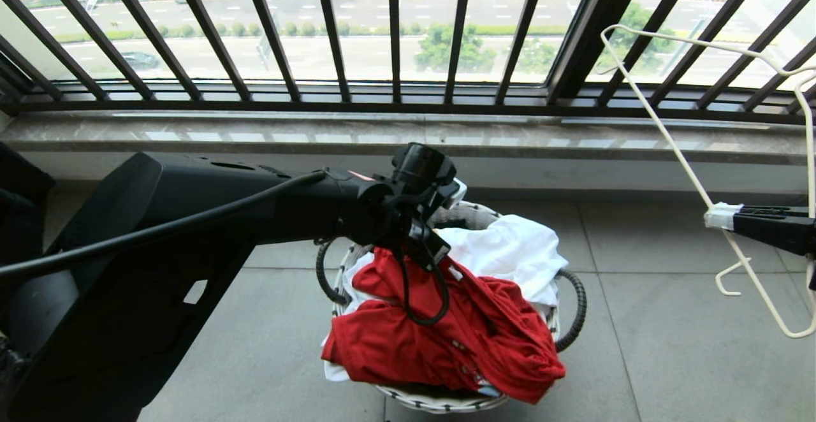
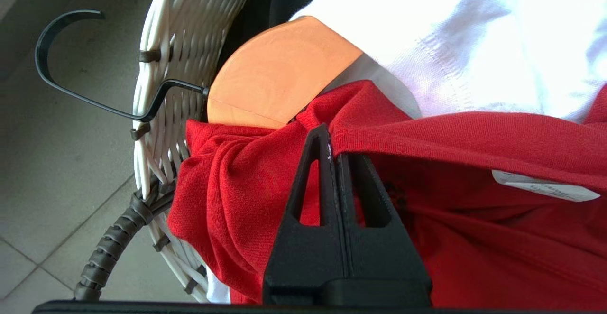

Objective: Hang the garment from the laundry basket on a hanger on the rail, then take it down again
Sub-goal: Pick up clothes from the basket

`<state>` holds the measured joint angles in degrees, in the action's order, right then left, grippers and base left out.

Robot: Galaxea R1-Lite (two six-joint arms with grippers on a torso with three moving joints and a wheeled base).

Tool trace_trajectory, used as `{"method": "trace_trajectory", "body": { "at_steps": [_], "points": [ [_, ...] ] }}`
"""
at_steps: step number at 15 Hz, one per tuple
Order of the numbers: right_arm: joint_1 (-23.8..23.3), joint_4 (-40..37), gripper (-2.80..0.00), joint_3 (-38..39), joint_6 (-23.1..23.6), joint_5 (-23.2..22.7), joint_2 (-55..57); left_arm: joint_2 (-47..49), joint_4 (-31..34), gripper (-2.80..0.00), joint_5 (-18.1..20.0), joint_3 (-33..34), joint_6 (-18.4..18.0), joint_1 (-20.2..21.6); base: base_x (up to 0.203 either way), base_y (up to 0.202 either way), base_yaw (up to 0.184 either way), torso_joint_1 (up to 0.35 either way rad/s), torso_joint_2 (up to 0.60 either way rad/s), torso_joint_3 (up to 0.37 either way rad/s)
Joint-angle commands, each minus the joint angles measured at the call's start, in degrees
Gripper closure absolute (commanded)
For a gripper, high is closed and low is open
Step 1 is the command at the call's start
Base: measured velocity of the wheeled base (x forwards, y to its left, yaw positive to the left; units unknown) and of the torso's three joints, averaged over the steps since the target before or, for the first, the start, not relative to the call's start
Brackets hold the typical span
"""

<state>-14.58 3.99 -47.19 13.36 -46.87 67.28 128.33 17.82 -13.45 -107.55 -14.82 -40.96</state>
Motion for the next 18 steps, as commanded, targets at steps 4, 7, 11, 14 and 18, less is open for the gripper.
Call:
{"method": "trace_trajectory", "body": {
  "at_steps": [4,7,11,14,18],
  "points": [
    [0.08,-0.01,0.0,-0.54,-1.9,-0.77,0.12,-5.77,0.18,0.0,0.13,2.21,1.79,0.28,0.0,0.0,0.0,0.0,0.0,0.0],
    [0.09,-0.11,0.0,-0.96,-3.77,-3.2,-0.14,-13.86,0.19,0.0,0.1,6.57,4.33,0.47,0.0,0.0,0.0,0.0,0.0,0.0],
    [4.27,-7.79,0.0,-4.98,-8.64,-3.73,-0.36,-23.02,0.19,0.0,0.08,12.25,9.17,1.07,0.0,0.0,0.0,0.0,0.0,0.0],
    [7.42,-9.87,0.0,-5.22,-9.01,-5.58,-0.4,-27.05,0.19,0.0,0.32,15.12,11.05,4.52,0.0,0.0,0.0,0.0,0.0,0.0],
    [12.6,-20.06,0.0,-8.19,-8.91,-5.16,-2.55,-28.53,0.19,0.0,0.17,16.5,14.88,5.37,0.0,0.0,0.0,0.0,0.0,0.0]
  ]
}}
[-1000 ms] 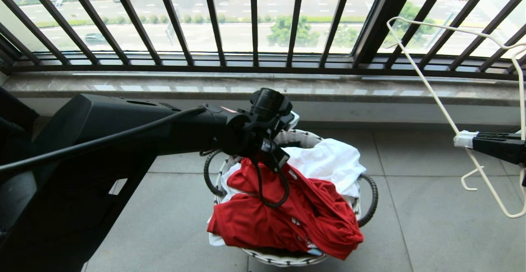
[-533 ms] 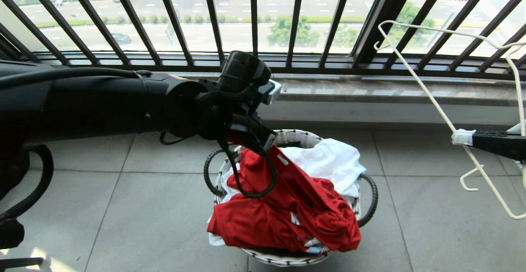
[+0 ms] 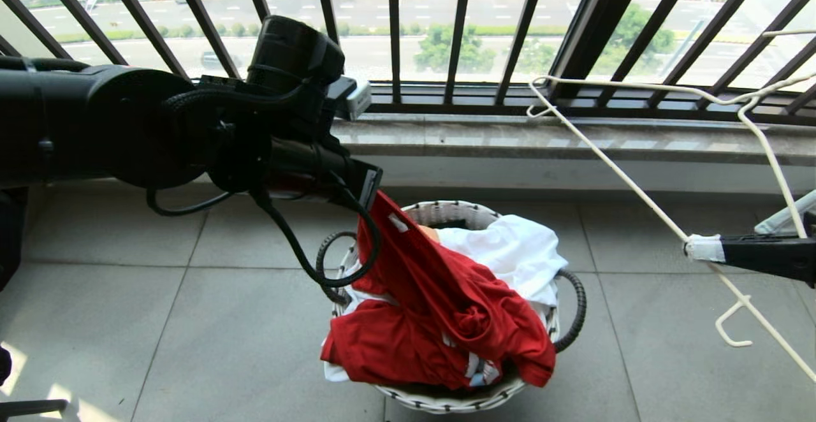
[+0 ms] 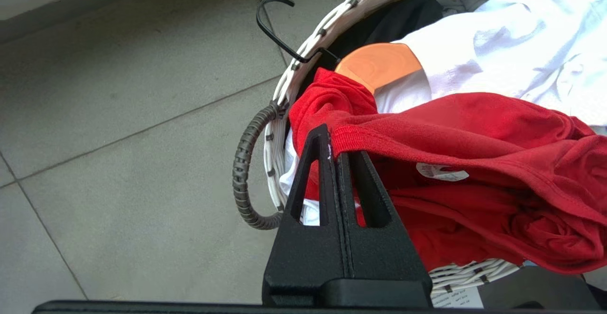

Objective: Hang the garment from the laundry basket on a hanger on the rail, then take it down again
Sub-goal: Pick up clothes from the basket

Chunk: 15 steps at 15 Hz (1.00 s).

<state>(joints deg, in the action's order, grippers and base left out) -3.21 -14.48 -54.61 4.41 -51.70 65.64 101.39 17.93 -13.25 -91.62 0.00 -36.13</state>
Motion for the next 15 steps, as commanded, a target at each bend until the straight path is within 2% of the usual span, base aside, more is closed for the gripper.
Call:
{"method": "trace_trajectory", "body": {
  "at_steps": [1,8,11,13,15],
  "points": [
    [2.77,-3.45,0.0,-1.38,0.12,-0.33,-1.56,-1.89,0.09,0.0,0.14,1.3,0.61,1.0,0.0,0.0,0.0,0.0,0.0,0.0],
    [9.46,-5.39,0.0,0.23,0.31,-0.41,-4.97,0.47,0.0,0.0,0.06,-2.83,0.62,4.14,0.0,0.0,0.0,0.0,0.0,0.0],
    [15.68,-5.35,0.0,2.56,1.01,-0.41,-8.11,0.4,0.24,0.0,0.13,-5.79,0.7,4.32,0.0,0.0,0.0,0.0,0.0,0.0],
    [16.76,-5.32,0.0,4.64,3.73,-0.42,-8.83,0.51,0.43,0.0,0.15,-8.17,0.57,4.31,0.0,0.0,0.0,0.0,0.0,0.0],
    [17.85,-5.25,0.0,7.9,8.79,-0.43,-9.26,0.46,0.61,0.0,0.24,-9.4,-0.66,4.22,0.0,0.0,0.0,0.0,0.0,0.0]
  ]
}}
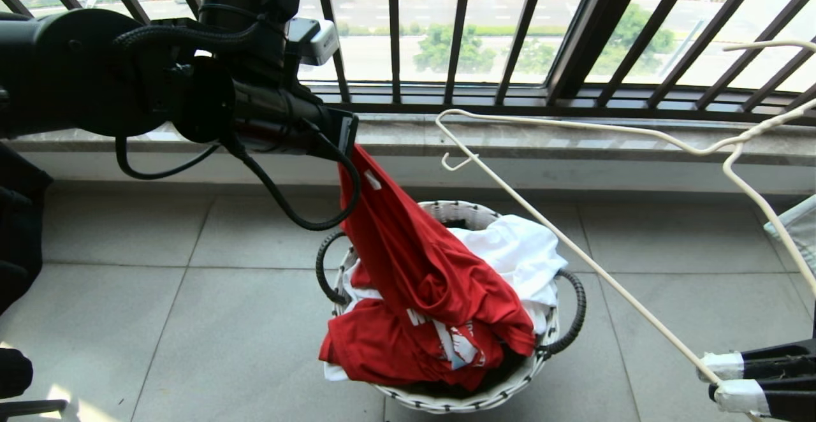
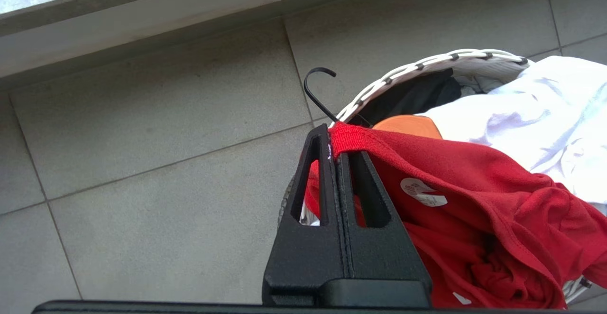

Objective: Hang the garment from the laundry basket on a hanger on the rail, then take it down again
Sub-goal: Pick up clothes from the basket

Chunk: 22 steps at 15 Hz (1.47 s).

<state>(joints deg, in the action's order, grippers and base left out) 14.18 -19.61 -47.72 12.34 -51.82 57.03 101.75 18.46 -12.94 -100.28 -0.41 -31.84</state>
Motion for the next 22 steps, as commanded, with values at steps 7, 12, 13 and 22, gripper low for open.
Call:
{"method": "trace_trajectory", "body": {
  "at_steps": [7,12,13,22],
  "points": [
    [2.34,0.1,0.0,6.85,13.38,-0.38,0.15,-4.71,0.19,0.0,6.24,-0.8,-0.38,-1.75,0.0,0.0,0.0,0.0,0.0,0.0],
    [1.91,0.22,0.0,4.76,11.42,2.04,-3.77,-8.49,0.03,0.0,6.42,1.36,-0.12,-2.7,0.0,0.0,0.0,0.0,0.0,0.0],
    [1.91,0.28,0.0,4.57,11.3,2.68,-3.85,-8.91,-0.14,0.0,6.43,2.46,-0.18,-3.41,0.0,0.0,0.0,0.0,0.0,0.0],
    [-0.22,0.45,0.0,3.92,11.19,3.09,-3.59,-9.29,-0.09,0.0,8.81,2.63,-0.56,-4.11,0.0,0.0,0.0,0.0,0.0,0.0]
  ]
}}
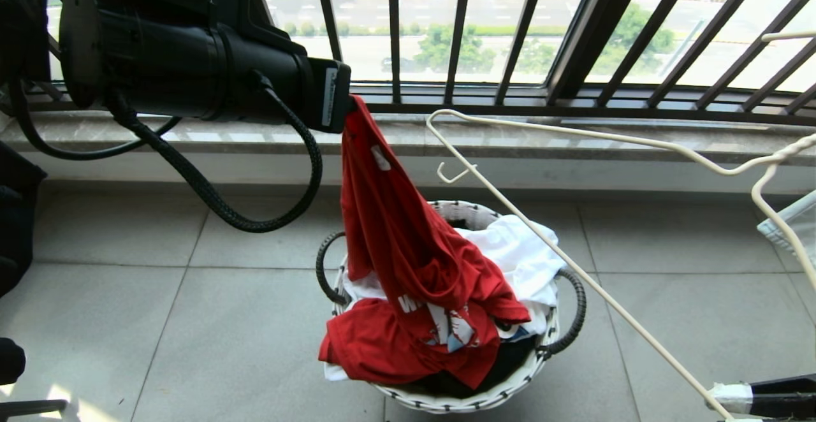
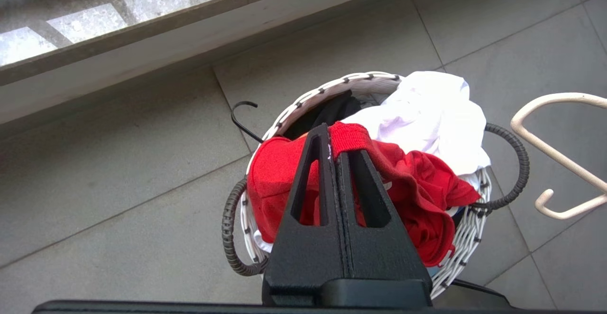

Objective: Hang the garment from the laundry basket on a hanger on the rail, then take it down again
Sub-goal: Pick up clothes from the basket

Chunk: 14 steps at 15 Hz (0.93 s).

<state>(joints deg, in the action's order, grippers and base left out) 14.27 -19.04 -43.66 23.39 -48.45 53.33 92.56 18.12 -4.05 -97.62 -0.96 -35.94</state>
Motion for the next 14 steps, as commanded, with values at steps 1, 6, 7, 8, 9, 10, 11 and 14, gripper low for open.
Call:
{"method": "trace_trajectory", "body": {
  "at_steps": [1,6,7,8,9,10,11,14],
  "points": [
    [-0.77,-0.12,0.0,-0.29,0.16,-0.25,0.1,-0.1,0.25,0.0,-0.08,-0.11,0.0,-0.08,0.0,0.0,0.0,0.002,0.0,0.033],
    [-4.7,0.41,0.0,-1.25,0.06,-0.33,0.1,-0.1,0.34,0.0,-0.16,-0.2,-1.41,-0.1,0.0,0.0,0.0,0.002,0.0,0.082],
    [-5.19,0.41,0.0,-1.26,0.07,-0.33,0.1,-0.08,0.36,0.0,-0.16,-0.2,-1.5,-0.1,0.0,0.0,0.0,0.0,0.0,0.124],
    [-5.31,0.41,0.0,-1.34,0.07,-0.33,0.1,0.01,0.43,0.0,-0.16,-0.2,-1.59,-0.1,0.0,0.0,0.0,0.0,0.0,0.19],
    [-5.43,0.41,0.0,-1.43,0.07,-0.33,0.1,0.07,0.36,0.0,-0.16,-0.11,-2.08,-0.1,0.0,0.0,0.0,0.005,0.0,0.194],
    [-5.49,0.41,0.0,-1.52,0.07,-0.33,0.19,0.22,0.28,0.0,-0.16,-0.2,-2.41,-0.1,0.0,0.0,0.0,0.002,0.0,0.2],
    [-5.57,0.41,0.0,-1.61,0.07,-0.25,0.19,0.34,0.16,0.0,-0.16,-0.29,-2.72,-0.1,0.0,0.0,0.0,0.001,0.0,0.203],
    [-8.37,0.57,0.0,-1.75,0.07,-0.53,1.22,1.13,0.43,0.0,-0.16,-1.69,-2.82,-0.1,0.0,0.0,0.0,-0.001,0.0,0.203]
  ]
}}
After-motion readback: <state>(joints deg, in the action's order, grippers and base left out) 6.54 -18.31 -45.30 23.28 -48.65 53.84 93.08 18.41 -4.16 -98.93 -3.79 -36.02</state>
